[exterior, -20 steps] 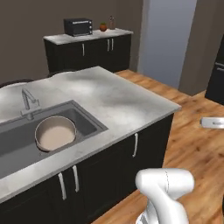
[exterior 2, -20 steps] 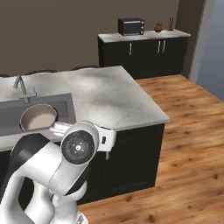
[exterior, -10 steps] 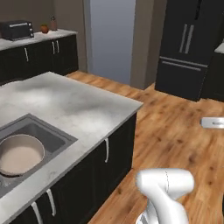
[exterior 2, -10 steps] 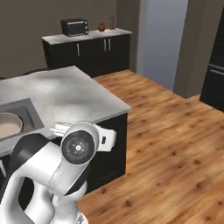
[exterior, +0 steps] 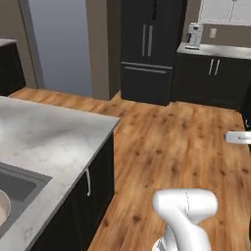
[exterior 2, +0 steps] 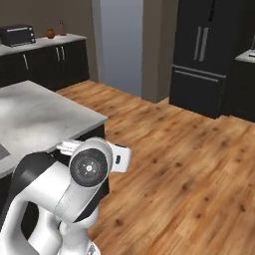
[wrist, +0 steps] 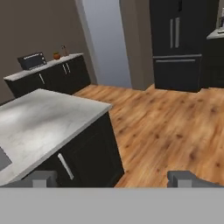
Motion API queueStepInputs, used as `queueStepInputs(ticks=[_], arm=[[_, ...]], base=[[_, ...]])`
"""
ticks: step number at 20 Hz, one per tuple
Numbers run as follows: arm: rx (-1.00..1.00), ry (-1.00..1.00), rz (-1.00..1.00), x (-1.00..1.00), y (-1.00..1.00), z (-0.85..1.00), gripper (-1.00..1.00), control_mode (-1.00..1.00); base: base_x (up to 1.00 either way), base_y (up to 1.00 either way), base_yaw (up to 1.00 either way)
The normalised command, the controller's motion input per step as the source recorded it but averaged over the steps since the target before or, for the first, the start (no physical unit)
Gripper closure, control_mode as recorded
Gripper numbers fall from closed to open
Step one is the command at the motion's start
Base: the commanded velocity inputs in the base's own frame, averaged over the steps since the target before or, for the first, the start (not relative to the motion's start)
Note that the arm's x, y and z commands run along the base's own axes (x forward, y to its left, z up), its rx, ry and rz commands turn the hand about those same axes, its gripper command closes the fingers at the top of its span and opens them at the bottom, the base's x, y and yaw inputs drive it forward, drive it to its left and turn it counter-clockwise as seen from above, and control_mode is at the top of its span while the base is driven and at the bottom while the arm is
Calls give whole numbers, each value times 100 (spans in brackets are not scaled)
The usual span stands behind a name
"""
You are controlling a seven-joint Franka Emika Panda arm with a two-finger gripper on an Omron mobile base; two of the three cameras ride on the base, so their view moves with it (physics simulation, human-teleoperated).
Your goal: Move the pot and pan from the stove into the sink.
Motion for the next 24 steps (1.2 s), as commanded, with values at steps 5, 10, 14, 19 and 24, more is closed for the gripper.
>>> queueStepInputs(ticks=[5, 10, 14, 19, 24], arm=[[0, 0, 0, 0, 0, 0, -100, 100], [0, 0, 0, 0, 0, 0, -100, 100], [0, 0, 0, 0, 0, 0, -100, 100], [0, 0, 0, 0, 0, 0, -100, 100], [0, 0, 0, 0, 0, 0, -100, 100]], base=[[0, -12, -50], [0, -14, -46], [0, 0, -6], [11, 0, 0], [53, 3, 0]])
